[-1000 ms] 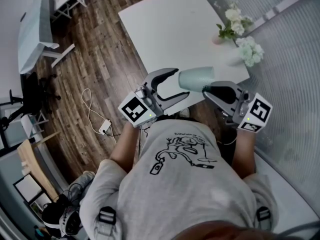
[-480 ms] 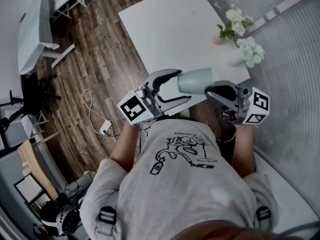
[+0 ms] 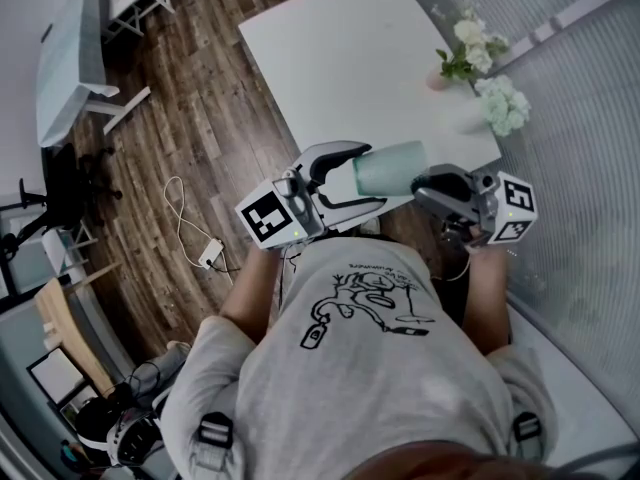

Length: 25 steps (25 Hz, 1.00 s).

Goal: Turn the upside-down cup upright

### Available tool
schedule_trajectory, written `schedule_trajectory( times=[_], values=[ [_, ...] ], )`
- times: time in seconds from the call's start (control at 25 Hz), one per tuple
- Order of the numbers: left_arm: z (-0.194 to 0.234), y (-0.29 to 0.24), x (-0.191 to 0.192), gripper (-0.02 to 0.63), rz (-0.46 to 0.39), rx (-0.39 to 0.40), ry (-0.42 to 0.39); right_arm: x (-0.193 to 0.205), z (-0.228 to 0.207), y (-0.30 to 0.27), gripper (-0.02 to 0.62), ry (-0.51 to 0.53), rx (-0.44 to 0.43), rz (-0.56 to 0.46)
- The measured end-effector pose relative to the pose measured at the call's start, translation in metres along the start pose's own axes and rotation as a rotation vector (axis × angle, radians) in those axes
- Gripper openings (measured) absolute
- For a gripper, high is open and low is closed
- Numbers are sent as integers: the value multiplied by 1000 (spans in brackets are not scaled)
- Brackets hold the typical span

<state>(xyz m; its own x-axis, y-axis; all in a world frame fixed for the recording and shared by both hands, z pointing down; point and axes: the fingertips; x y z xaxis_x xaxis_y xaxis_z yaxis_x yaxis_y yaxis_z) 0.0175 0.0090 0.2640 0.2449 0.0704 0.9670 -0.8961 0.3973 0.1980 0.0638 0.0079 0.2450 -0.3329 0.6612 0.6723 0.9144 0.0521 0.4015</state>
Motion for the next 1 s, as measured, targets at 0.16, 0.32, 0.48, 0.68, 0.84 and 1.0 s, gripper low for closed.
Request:
schedule_trajectory(
  times=[0.16, 0.32, 0.48, 0.68, 0.84, 1.0],
  values=[
    [-2, 0, -3, 298, -9, 7, 1, 0, 1, 0, 49, 2, -2, 3],
    [-3, 1, -4, 293, -13, 16, 1, 0, 4, -2, 51, 25, -5, 6],
    [-3, 2, -6, 293, -34, 24, 13, 0, 5, -3, 51, 70, 8, 24],
    [-2, 3, -3, 291, -36, 25, 13, 0, 4, -1, 52, 128, 47, 51],
    [-1, 2, -2, 291, -44, 25, 18, 0, 4, 0, 126, 185, 68, 83],
    [0, 2, -2, 290, -49, 17, 28, 1, 4, -4, 189, 229, 100, 121]
  ],
)
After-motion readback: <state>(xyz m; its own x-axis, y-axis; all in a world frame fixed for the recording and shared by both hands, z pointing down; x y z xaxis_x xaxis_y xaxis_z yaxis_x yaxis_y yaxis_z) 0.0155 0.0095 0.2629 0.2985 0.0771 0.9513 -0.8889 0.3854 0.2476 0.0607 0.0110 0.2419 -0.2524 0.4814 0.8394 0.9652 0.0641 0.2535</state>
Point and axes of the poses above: the fingertips, and each gripper's own axes: y backward along the fingers, z to its left, x out of its underside, and after that the axes turned 8 degrees about -z, right-handed
